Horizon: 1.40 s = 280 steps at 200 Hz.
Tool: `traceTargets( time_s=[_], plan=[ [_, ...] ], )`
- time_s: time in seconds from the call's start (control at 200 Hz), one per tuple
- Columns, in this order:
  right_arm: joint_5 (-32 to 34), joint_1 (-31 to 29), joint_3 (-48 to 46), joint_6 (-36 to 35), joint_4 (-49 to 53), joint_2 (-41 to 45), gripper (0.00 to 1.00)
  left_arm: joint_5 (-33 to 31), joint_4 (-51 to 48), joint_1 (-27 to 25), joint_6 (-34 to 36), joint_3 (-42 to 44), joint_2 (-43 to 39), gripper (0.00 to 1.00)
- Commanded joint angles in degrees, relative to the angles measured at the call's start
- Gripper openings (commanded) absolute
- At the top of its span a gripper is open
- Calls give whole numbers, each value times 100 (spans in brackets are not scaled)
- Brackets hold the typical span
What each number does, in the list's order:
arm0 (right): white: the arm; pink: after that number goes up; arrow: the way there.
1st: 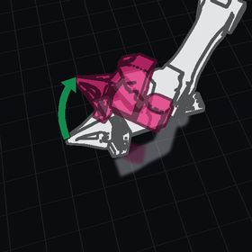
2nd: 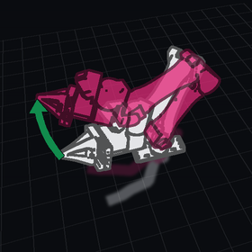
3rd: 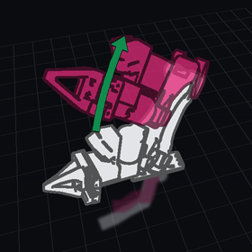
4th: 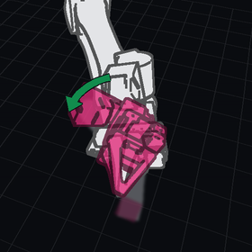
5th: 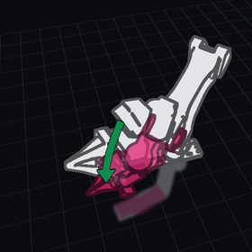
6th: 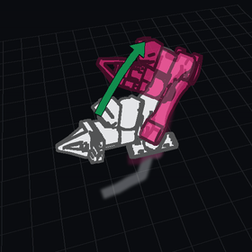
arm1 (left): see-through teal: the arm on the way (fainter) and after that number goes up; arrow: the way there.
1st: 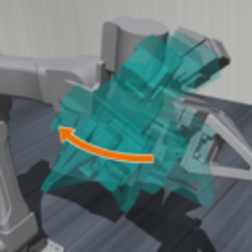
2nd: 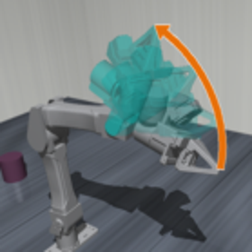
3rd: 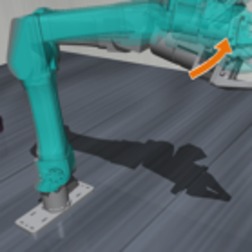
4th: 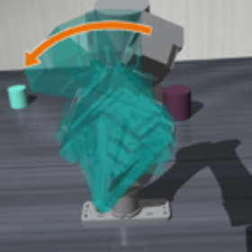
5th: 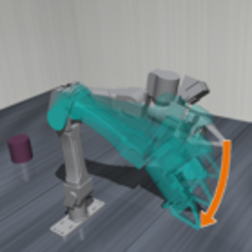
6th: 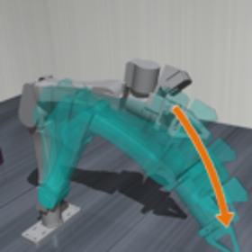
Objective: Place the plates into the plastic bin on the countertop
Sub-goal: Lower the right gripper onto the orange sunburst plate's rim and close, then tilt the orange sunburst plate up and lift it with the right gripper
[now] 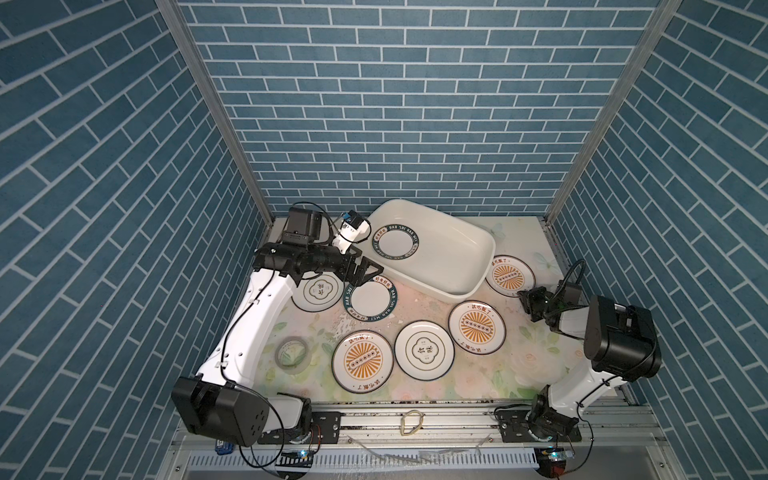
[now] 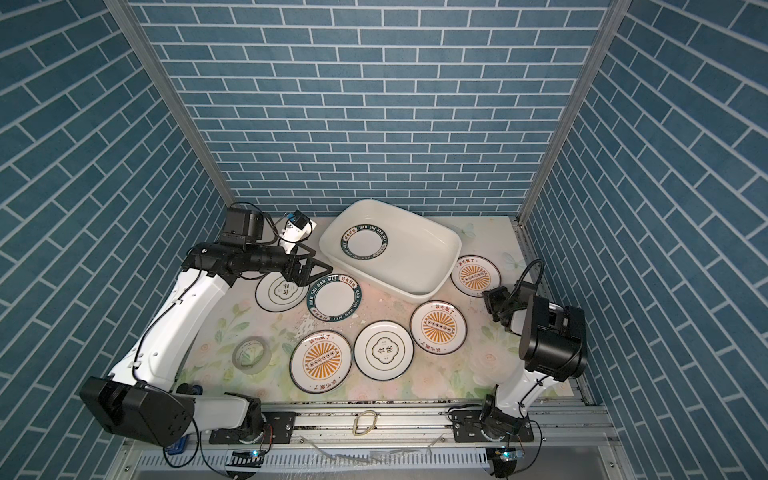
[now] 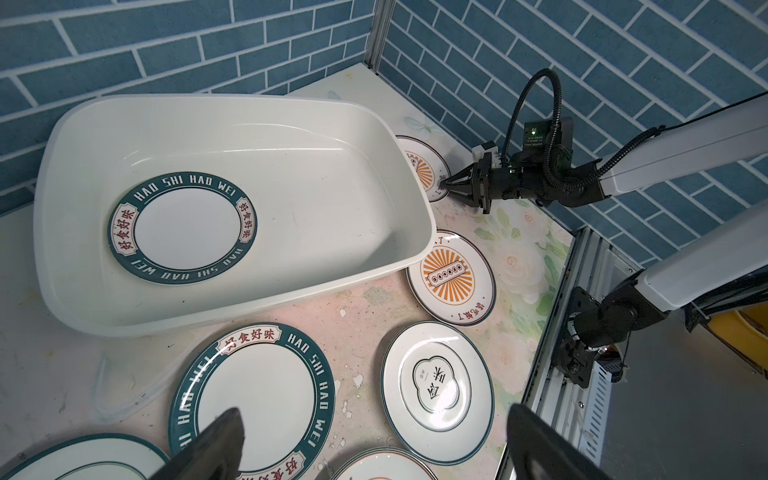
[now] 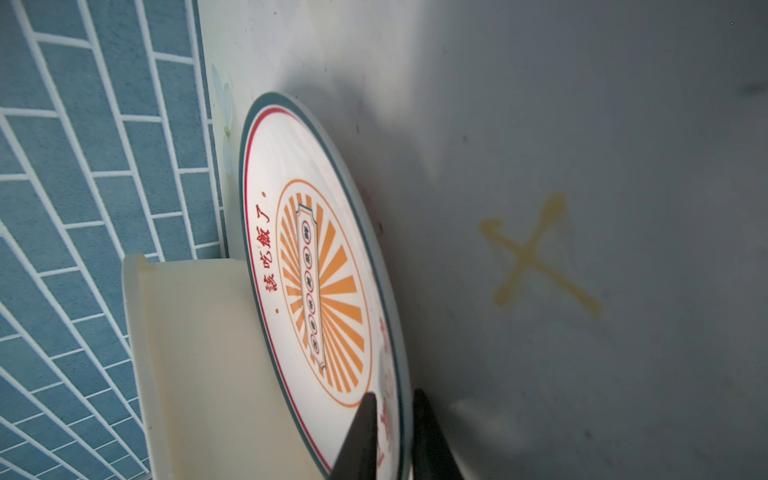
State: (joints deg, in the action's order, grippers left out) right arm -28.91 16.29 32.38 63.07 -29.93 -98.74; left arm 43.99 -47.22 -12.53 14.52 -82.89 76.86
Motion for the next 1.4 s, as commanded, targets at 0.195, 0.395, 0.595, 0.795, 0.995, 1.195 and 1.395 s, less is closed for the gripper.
traceTargets(
  time_s=[0.195, 0.395, 0.595, 0.795, 0.995, 1.195, 1.395],
  plan=[
    [61, 40, 15, 56, 215, -238, 13, 68, 46, -32, -28, 22, 40, 99],
    [-6, 108, -101, 209, -100, -233, 9, 35, 38, -35, -24, 5, 43, 100],
    [-122, 199, -145, 265, -303, -217, 1, 11, 4, -30, -6, -6, 38, 100],
    [-159, 299, -197, 258, -289, -19, 0, -61, 11, -38, -1, -33, 39, 100],
    [-113, 390, -96, -54, 320, 526, 0, -77, -26, -38, 4, -87, 49, 100],
    [250, 416, 197, -717, 1659, 1385, 0, -181, -77, -33, 37, -72, 14, 100],
    [655, 435, 519, -1280, 2760, 2087, 0, -155, -38, -38, 8, -59, -11, 100]
  ],
)
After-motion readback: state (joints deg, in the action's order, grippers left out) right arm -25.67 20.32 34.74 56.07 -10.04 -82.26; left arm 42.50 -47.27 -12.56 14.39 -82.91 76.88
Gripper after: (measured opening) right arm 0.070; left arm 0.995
